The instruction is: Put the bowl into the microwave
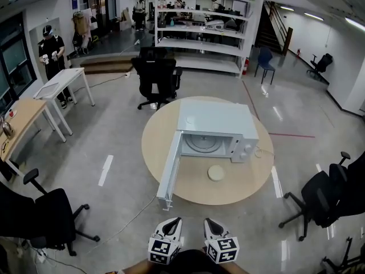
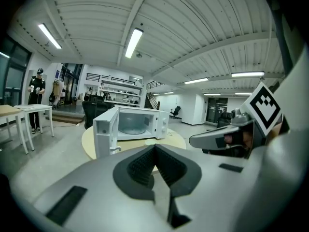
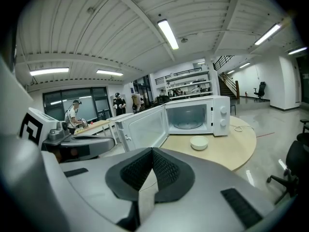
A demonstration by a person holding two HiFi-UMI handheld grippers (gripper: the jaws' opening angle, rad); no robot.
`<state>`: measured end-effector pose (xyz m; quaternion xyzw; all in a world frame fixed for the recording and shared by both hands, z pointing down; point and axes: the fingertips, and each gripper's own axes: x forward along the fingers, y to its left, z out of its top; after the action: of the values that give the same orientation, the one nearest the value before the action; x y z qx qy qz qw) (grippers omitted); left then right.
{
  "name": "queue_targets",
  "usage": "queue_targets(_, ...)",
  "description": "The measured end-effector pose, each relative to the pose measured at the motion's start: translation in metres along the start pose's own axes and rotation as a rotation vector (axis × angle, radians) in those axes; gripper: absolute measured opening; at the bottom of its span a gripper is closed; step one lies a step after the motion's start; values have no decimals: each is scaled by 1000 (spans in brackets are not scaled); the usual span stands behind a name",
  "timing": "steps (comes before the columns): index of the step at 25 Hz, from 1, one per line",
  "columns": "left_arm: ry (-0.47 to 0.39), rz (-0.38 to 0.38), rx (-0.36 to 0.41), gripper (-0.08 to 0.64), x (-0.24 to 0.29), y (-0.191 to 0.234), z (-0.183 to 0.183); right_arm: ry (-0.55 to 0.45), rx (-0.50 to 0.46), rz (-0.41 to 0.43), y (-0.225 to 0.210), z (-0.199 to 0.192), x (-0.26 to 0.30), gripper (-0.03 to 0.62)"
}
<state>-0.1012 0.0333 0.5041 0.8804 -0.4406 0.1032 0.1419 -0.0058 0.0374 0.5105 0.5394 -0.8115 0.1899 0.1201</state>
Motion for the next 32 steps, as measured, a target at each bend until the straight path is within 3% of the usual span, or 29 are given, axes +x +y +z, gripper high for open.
queue_targets(17, -5, 176, -2, 46, 43, -54, 0, 0, -14, 130, -75, -2, -15, 15)
queue_targets(32, 12, 209, 15, 46, 61, -97, -7, -7, 8, 194, -113, -12, -30, 15)
